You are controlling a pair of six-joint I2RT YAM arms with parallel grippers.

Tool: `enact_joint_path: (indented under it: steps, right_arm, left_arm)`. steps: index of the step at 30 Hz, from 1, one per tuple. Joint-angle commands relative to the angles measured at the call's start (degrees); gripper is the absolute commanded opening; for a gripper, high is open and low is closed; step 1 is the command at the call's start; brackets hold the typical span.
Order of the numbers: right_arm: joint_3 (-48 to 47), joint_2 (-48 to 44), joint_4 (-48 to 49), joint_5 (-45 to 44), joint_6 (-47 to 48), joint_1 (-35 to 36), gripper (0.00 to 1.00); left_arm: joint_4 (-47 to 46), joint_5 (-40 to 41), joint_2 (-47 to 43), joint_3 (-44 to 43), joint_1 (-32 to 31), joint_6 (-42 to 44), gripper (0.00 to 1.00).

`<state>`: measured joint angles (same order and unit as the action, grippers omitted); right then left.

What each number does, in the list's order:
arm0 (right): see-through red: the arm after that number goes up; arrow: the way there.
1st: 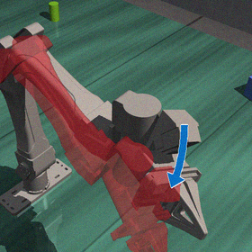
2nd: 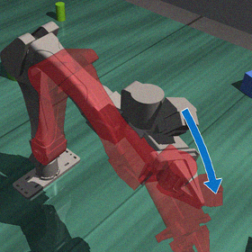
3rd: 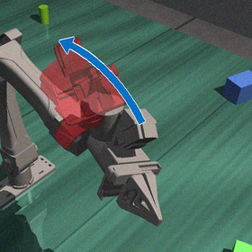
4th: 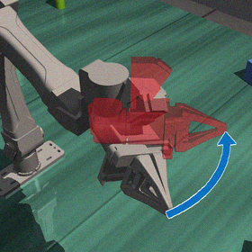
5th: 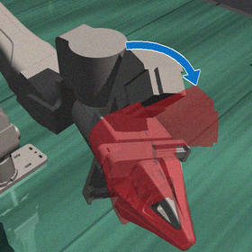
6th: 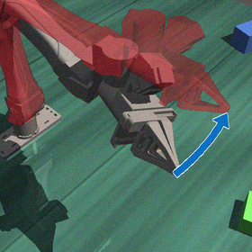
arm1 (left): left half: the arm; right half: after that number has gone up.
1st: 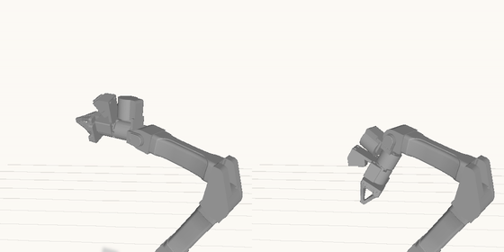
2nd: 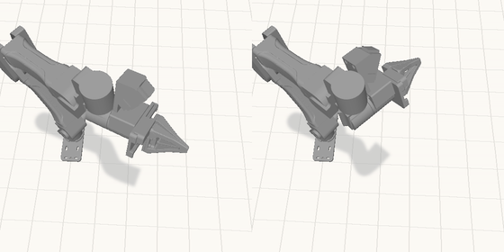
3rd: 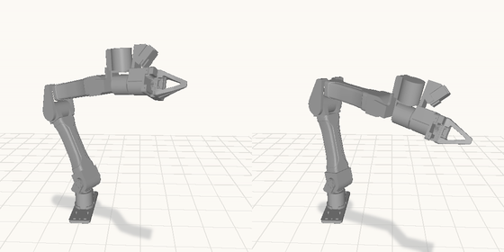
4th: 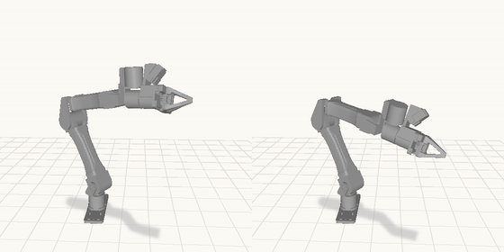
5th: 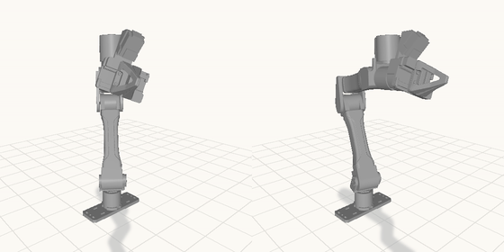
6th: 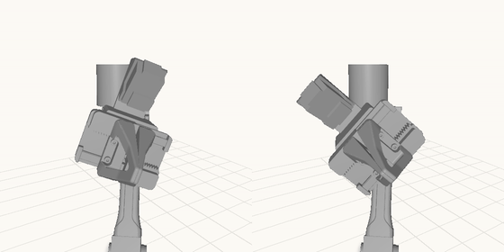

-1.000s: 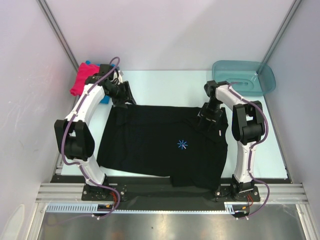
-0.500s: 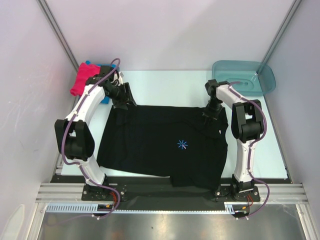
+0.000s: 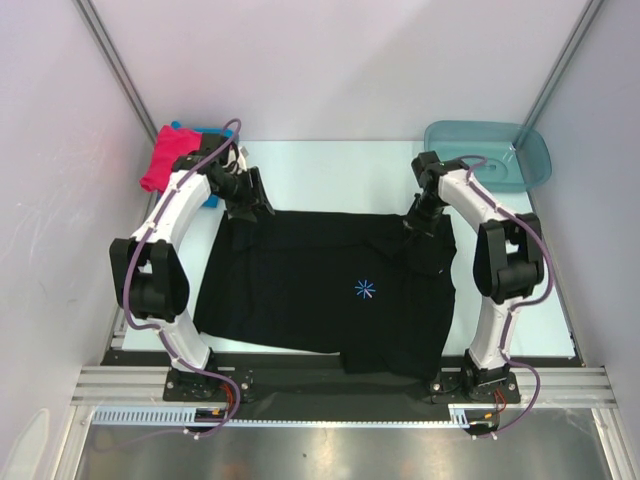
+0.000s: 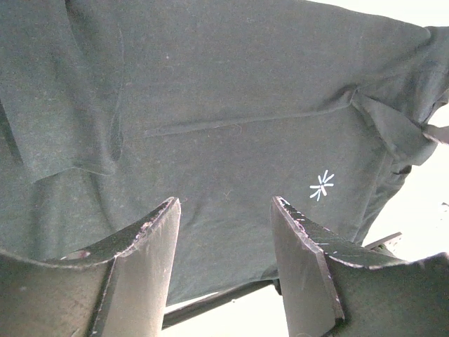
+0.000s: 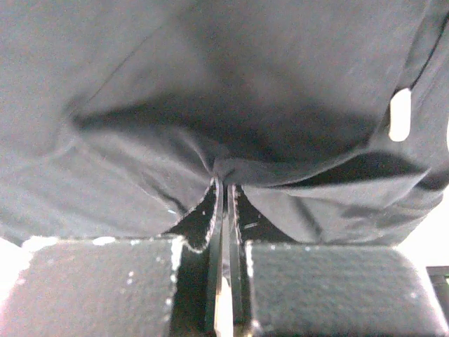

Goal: Fold and stack the t-shirts
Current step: Fold the tshirt

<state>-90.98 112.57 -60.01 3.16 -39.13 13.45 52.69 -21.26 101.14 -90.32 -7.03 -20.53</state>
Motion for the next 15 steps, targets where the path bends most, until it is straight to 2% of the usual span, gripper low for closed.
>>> enact_joint_path:
  steps: [1,6,9,10,13,15]
  right_arm:
    - [-0.2,-5.3,-4.8,4.8,2.3,1.3,0.00]
    - [1.6,-5.7,-10.6,8.7,5.4,4.6,0.00]
    - [4.7,-7.2,-11.9,10.1,5.7,6.8,0.07]
    - [5.6,-8.1,-12.0,10.0,5.1,7.1,0.25]
    - [7.7,-11.0,-11.8,10.6,3.4,7.7,0.47]
    - [7.1,-12.6,-11.9,8.4,2.8,7.9,0.57]
  left_arm:
    - [-1.5,-1.4,-3.0,0.9,-0.4,-0.1,0.60]
    - [-2.1,-2.4,-2.8,1.6,-0.4,-0.4,0.60]
    - [-2.3,-2.7,-2.6,1.8,-0.5,-0.6,0.60]
    - [-2.4,-2.7,-2.6,1.9,-0.5,-0.5,0.60]
    - [-2.4,-2.7,-2.5,1.9,-0.5,-0.5,0.61]
    - [-2.3,-2.4,-2.5,1.9,-0.4,-0.3,0.61]
